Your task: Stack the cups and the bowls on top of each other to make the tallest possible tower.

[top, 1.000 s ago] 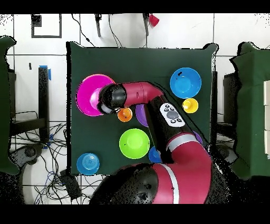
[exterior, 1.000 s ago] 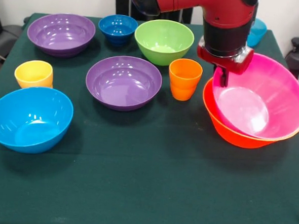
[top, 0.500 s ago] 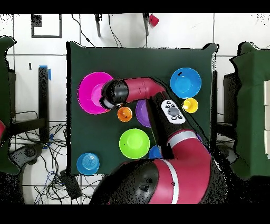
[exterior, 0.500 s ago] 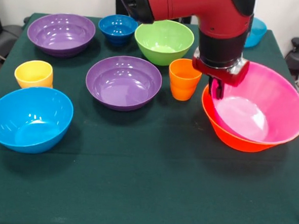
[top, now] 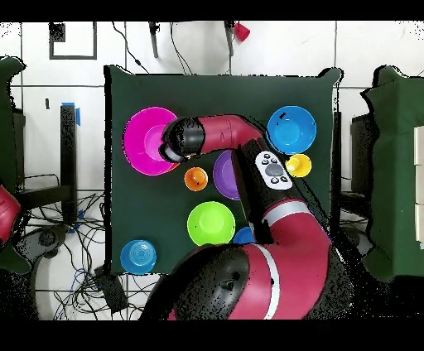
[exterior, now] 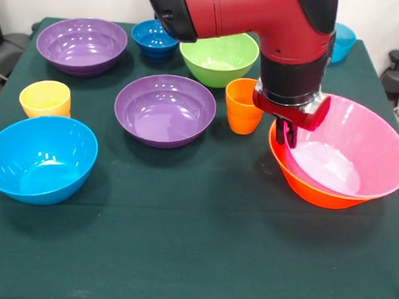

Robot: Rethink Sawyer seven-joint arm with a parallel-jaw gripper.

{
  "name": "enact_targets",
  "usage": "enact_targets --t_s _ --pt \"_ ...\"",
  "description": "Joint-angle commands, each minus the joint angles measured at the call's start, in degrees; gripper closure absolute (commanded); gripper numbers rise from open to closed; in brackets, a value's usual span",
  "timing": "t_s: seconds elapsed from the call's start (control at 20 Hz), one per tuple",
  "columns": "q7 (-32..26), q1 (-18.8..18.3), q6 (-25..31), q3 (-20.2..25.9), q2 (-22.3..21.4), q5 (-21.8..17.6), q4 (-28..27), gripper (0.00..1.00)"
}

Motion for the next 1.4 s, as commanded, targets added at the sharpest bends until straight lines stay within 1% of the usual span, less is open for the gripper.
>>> enact_targets --t_s 0.05,0.2,0.45,0.55,0.6,0.65,0.85,1.05,1.3,1.4 --pt "-11.39 2.59 -6.40 -0.85 7.12 -9.21 -4.37 1.00" --pt "-11.73 2.55 -7.99 -0.97 8.89 -10.00 -5.81 1.00" --pt "-11.15 3.15 -9.96 -1.52 9.97 -11.03 -6.72 1.00" --pt "-11.11 3.29 -11.51 -1.71 10.11 -12.01 -7.64 1.00" --pt "-11.14 3.50 -13.08 -1.99 10.66 -13.15 -8.78 1.00" --pt "-11.54 3.38 -13.35 -1.85 11.01 -13.48 -9.37 1.00" --pt "-15.64 2.23 -11.31 -0.61 12.83 -14.16 -12.13 1.00" --pt "-17.80 1.84 -10.20 -0.43 12.86 -14.18 -12.57 1.00" --pt "-21.85 1.20 -8.87 -0.01 13.27 -13.42 -13.67 1.00" --pt "-22.29 1.36 -9.06 -0.33 13.21 -13.09 -13.88 1.00"
